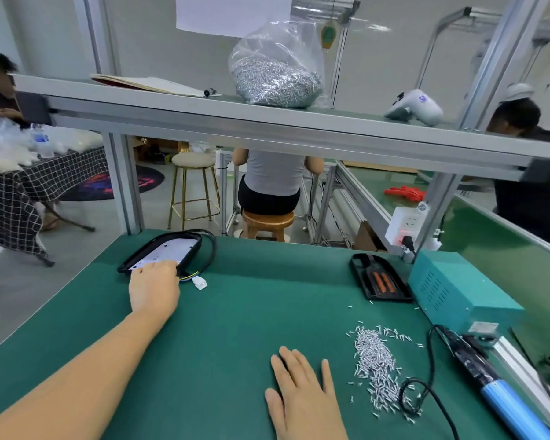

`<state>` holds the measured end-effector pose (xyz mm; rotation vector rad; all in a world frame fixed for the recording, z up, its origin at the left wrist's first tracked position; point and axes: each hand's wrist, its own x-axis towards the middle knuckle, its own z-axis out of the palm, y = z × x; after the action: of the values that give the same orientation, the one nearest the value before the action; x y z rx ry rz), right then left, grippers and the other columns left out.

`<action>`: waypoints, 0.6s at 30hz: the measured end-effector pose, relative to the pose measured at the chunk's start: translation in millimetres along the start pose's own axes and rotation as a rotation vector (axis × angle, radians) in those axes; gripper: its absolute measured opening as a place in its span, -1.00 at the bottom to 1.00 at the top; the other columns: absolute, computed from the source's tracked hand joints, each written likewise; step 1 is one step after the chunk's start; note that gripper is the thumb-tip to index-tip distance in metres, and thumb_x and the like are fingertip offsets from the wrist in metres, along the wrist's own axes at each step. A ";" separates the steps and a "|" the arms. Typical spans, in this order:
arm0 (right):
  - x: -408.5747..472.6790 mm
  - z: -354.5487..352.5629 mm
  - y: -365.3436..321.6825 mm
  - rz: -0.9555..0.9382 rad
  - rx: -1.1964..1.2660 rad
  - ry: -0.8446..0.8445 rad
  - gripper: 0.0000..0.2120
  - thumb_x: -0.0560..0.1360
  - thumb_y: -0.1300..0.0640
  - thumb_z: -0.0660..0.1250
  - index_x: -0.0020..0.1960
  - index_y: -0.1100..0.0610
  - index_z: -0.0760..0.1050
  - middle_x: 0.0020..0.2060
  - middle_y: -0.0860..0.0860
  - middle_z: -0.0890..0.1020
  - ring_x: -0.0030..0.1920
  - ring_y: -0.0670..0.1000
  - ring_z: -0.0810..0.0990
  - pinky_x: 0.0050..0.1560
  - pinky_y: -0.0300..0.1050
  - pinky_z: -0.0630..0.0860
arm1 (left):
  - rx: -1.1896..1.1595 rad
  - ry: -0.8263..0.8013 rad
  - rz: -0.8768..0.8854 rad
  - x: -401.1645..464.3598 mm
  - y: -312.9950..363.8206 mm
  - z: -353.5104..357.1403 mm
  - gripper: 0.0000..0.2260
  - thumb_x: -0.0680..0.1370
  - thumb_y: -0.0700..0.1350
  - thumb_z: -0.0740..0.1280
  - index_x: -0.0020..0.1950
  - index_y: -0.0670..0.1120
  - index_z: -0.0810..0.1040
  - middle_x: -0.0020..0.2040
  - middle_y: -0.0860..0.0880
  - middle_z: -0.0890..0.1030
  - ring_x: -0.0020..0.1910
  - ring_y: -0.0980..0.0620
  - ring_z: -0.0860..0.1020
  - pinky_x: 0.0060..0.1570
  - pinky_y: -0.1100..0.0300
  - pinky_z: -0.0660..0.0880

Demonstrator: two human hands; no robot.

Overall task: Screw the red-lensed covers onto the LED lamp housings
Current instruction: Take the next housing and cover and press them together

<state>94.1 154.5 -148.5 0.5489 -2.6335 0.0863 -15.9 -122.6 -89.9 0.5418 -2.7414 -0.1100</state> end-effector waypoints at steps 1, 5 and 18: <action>-0.6 0.8 -0.6 -0.002 0.008 -0.021 -0.54 0.40 -0.13 0.08 -0.08 -0.03 0.73 0.00 -0.12 0.71 -0.01 -0.10 0.70 0.33 -0.01 0.01 | 0.025 -0.007 0.000 1.5 -0.6 -2.1 -0.88 0.56 -0.15 0.27 -0.17 -0.07 0.43 -0.20 -0.06 0.57 -0.18 -0.10 0.47 -0.11 0.15 0.29; -0.7 -2.7 -0.5 0.052 0.004 -0.078 -0.45 0.58 -0.12 -0.05 -0.08 -0.05 0.73 0.00 -0.14 0.71 -0.01 -0.12 0.70 0.33 0.00 0.01 | -0.041 0.078 0.014 -2.7 0.5 -7.8 -0.79 0.57 -0.14 0.27 -0.26 -0.12 0.43 -0.32 -0.09 0.53 -0.30 -0.11 0.35 -0.21 0.15 0.18; 2.0 -11.9 -4.3 0.083 0.075 -0.119 -0.59 0.37 -0.17 0.15 -0.07 -0.08 0.73 0.01 -0.17 0.70 0.01 -0.15 0.68 0.33 -0.01 0.00 | -0.258 0.174 0.156 -70.4 31.7 -15.7 -0.90 0.45 -0.15 0.46 -0.24 -0.12 0.60 -0.35 -0.02 0.58 -0.26 -0.13 0.51 -0.13 0.05 0.30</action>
<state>99.0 151.6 -137.1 0.4839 -2.7787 0.1843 39.4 -66.6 -93.0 0.2526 -2.5366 -0.3539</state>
